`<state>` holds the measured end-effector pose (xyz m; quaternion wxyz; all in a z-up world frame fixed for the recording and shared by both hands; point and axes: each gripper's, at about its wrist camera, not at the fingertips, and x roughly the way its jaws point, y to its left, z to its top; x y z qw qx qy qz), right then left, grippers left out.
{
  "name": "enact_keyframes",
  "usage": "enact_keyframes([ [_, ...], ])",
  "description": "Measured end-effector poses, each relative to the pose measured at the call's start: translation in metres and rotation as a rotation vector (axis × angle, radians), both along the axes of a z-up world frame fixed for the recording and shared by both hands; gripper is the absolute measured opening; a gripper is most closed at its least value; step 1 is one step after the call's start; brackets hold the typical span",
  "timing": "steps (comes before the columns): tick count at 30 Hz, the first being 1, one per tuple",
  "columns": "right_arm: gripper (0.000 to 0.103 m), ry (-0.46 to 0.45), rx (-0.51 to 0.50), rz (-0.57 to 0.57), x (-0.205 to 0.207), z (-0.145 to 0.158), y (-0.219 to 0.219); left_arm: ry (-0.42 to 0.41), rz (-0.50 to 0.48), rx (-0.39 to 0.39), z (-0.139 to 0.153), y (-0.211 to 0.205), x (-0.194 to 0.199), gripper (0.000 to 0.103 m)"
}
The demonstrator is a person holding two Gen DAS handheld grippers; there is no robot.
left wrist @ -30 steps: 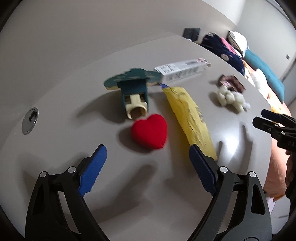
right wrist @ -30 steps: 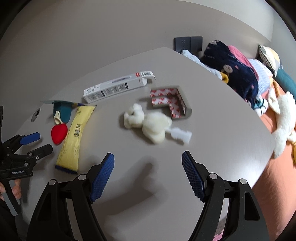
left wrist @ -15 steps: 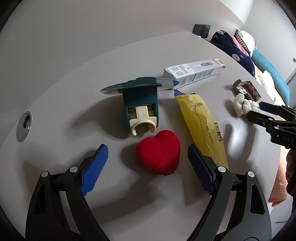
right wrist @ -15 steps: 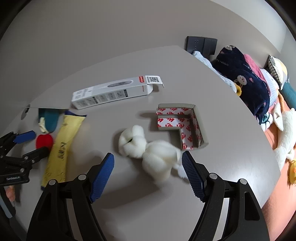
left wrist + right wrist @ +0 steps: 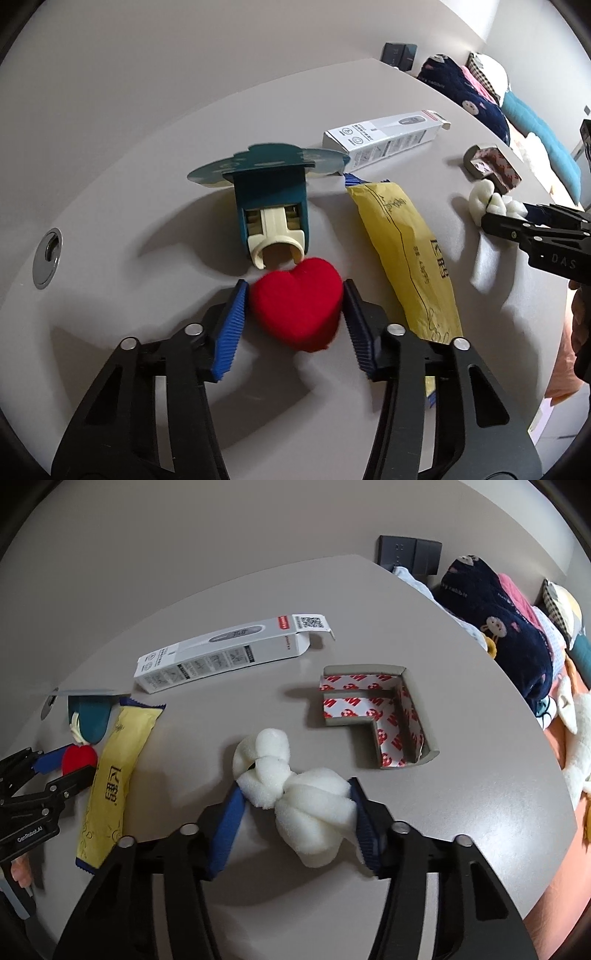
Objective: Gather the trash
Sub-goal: 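Grasp the white knotted towel with the right tool while the left tool grasps the red heart, then carry the white towel and red heart over the black bin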
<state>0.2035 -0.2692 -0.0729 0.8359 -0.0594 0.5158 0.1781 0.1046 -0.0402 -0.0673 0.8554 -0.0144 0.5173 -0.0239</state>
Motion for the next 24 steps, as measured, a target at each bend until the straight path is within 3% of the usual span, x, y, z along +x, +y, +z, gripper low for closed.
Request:
enact_keyframes([
  [6, 0.041, 0.020, 0.000, 0.002, -0.016, 0.002, 0.001, -0.004, -0.029, 0.008, 0.000, -0.004, -0.009, 0.048],
  [24, 0.041, 0.008, 0.058, -0.048, -0.079, 0.026, -0.017, -0.033, -0.044, -0.020, 0.018, -0.015, -0.048, 0.048],
])
